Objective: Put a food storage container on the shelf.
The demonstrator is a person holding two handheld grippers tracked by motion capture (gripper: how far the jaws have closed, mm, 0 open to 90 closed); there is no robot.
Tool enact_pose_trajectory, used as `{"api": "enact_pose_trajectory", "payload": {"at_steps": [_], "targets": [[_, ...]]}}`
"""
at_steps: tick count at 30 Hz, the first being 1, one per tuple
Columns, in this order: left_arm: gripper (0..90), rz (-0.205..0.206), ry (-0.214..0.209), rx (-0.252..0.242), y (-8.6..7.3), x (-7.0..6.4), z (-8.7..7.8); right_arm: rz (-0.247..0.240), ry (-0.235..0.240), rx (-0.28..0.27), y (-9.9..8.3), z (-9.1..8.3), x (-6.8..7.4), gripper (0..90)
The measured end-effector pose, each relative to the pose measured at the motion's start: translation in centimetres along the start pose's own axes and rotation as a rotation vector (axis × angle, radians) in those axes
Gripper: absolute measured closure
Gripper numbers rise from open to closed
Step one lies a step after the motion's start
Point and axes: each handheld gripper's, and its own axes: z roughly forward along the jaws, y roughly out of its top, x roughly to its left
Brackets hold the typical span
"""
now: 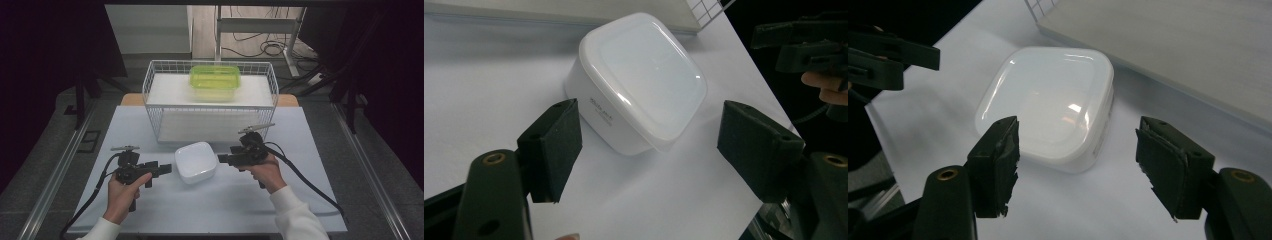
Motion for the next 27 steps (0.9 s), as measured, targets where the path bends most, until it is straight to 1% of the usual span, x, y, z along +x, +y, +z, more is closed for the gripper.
{"api": "enact_pose_trajectory", "payload": {"at_steps": [4,6,7,10,12,15,17,20,21,25,27], "targets": [[25.4,-0.013,0.008,0.003,-0.1,0.1,0.5,-0.012,-0.010,0.047,1.2,1.1,0.0,35.6],[25.7,-0.022,0.014,0.007,-0.2,0.2,0.8,-0.017,-0.013,0.069,1.6,1.7,0.0,36.5],[25.9,-0.033,0.016,0.008,-0.2,0.3,1.1,-0.018,-0.015,0.077,1.7,1.9,0.0,36.9],[26.6,-0.050,0.014,0.018,-0.3,0.4,1.7,-0.019,-0.009,0.099,1.9,2.9,0.1,39.2],[26.9,-0.057,0.017,0.028,-0.4,0.5,2.2,-0.008,0.006,0.109,1.9,3.3,-0.1,40.2],[27.2,-0.072,0.018,0.033,-0.5,0.7,2.8,0.002,0.004,0.128,1.9,3.8,-0.4,41.3],[27.7,-0.079,0.017,0.033,-0.5,0.8,3.1,0.012,0.022,0.132,2.0,4.2,-0.6,42.1],[29.4,-0.095,0.016,0.032,-0.5,1.0,3.6,0.025,0.016,0.140,2.1,4.6,-0.9,42.2],[30.3,-0.102,0.013,0.033,-0.5,1.1,3.8,0.030,0.012,0.143,2.1,4.7,-1.1,42.7],[34.3,-0.136,-0.009,0.032,-0.5,1.3,4.6,0.054,0.029,0.158,2.3,5.3,-1.6,44.3],[35.8,-0.147,-0.014,0.036,-0.5,1.5,4.9,0.064,0.025,0.164,2.3,5.6,-1.7,44.8]]}}
